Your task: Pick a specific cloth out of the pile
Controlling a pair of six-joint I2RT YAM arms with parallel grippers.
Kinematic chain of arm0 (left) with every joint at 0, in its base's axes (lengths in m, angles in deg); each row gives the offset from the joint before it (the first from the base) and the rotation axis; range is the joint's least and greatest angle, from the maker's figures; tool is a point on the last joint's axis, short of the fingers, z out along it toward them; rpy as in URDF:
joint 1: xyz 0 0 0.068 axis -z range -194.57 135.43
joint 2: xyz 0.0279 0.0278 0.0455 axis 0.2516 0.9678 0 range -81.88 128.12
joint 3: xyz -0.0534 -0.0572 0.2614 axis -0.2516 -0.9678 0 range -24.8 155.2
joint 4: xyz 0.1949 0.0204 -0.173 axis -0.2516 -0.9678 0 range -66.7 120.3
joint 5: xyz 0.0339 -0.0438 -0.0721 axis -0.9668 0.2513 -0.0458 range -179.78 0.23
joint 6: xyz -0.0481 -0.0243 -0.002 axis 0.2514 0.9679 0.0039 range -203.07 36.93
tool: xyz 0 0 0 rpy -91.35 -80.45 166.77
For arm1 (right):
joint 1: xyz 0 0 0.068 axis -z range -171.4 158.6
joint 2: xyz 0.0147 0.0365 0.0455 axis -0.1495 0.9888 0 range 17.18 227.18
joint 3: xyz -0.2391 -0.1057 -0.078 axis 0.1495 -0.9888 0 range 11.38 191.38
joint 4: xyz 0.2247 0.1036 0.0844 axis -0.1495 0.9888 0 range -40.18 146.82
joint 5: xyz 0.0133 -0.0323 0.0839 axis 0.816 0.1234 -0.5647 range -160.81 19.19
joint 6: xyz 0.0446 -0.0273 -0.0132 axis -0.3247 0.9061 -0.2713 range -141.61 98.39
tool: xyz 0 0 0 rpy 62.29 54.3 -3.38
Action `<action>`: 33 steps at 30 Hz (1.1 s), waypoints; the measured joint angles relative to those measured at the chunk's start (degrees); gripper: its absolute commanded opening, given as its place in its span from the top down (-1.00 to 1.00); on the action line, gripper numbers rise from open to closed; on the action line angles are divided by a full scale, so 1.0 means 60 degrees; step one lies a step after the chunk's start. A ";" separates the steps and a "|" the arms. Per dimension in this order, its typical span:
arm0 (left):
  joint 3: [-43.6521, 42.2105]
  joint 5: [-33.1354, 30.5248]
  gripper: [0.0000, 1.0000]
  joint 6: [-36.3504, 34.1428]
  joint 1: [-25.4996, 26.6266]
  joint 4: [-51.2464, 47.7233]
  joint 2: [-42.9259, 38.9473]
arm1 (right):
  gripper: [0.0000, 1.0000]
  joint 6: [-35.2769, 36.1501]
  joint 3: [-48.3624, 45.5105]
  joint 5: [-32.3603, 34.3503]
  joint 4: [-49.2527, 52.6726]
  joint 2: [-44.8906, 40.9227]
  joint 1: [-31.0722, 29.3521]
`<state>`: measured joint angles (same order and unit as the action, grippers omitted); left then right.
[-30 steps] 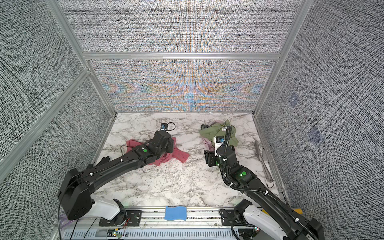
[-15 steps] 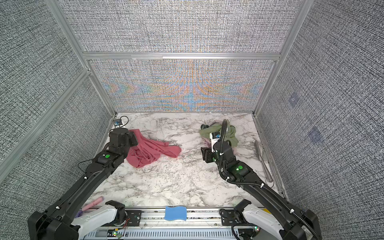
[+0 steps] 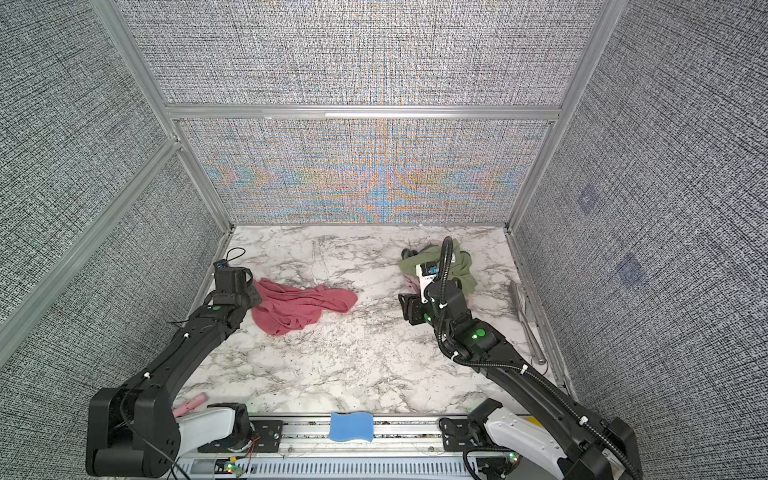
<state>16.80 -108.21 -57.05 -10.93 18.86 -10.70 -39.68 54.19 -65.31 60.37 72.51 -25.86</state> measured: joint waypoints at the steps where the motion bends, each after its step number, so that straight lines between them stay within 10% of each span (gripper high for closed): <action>1: -0.0047 0.0084 0.62 0.0066 -0.0058 0.0018 0.0025 | -0.29 0.0000 -0.0029 0.0000 0.0007 -0.0033 0.0000; 6: -0.0066 0.0310 -0.07 0.0390 -0.0240 -0.0058 -0.0215 | -0.29 0.0004 -0.0066 0.0007 0.0051 -0.0168 0.0000; 14: 0.0521 0.0776 -0.06 0.0087 -0.0073 -0.0186 -0.1639 | -0.29 0.0248 0.0142 0.0066 0.0113 0.0208 0.0011; 19: 0.1100 0.1311 -0.05 -0.0342 0.1461 -0.0117 -0.1596 | -0.29 0.0120 -0.0168 0.0004 -0.0178 0.0346 0.0022; 24: 0.1224 0.1876 -0.06 -0.0517 0.3632 0.0605 -0.0280 | -0.29 -0.0087 -0.0240 -0.0004 -0.0364 0.0386 0.0036; 33: 0.2277 0.2681 -0.06 -0.0769 0.5085 0.1603 0.3402 | -0.29 -0.0423 -0.0718 0.0219 -0.0182 -0.0423 0.0036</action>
<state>30.46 -92.12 -61.66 19.58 28.48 9.72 -42.21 49.89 -64.00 59.28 69.98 -25.64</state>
